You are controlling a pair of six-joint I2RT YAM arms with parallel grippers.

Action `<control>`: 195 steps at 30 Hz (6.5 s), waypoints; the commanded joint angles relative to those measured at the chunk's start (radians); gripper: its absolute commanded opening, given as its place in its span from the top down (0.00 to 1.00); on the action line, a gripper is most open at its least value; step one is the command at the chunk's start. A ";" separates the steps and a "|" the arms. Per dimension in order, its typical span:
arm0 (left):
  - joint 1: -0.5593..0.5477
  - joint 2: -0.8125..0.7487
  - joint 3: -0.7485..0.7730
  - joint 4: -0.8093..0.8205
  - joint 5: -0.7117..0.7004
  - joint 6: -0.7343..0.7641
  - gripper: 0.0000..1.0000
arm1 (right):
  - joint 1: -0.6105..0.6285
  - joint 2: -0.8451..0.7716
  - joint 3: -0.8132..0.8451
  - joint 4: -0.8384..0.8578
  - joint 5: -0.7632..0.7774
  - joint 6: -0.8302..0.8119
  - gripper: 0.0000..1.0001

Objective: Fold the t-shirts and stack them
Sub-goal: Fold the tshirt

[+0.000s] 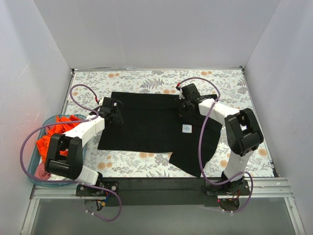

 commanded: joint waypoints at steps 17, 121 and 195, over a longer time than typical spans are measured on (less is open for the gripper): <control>-0.001 0.040 0.075 0.014 0.019 -0.013 0.41 | -0.141 -0.062 0.029 0.030 -0.187 0.084 0.58; 0.103 -0.049 0.017 -0.236 -0.217 -0.137 0.41 | -0.314 -0.700 -0.581 -0.111 0.025 0.107 0.37; 0.120 0.038 -0.063 -0.153 -0.216 -0.139 1.00 | -0.380 -0.529 -0.642 -0.077 -0.020 0.214 0.90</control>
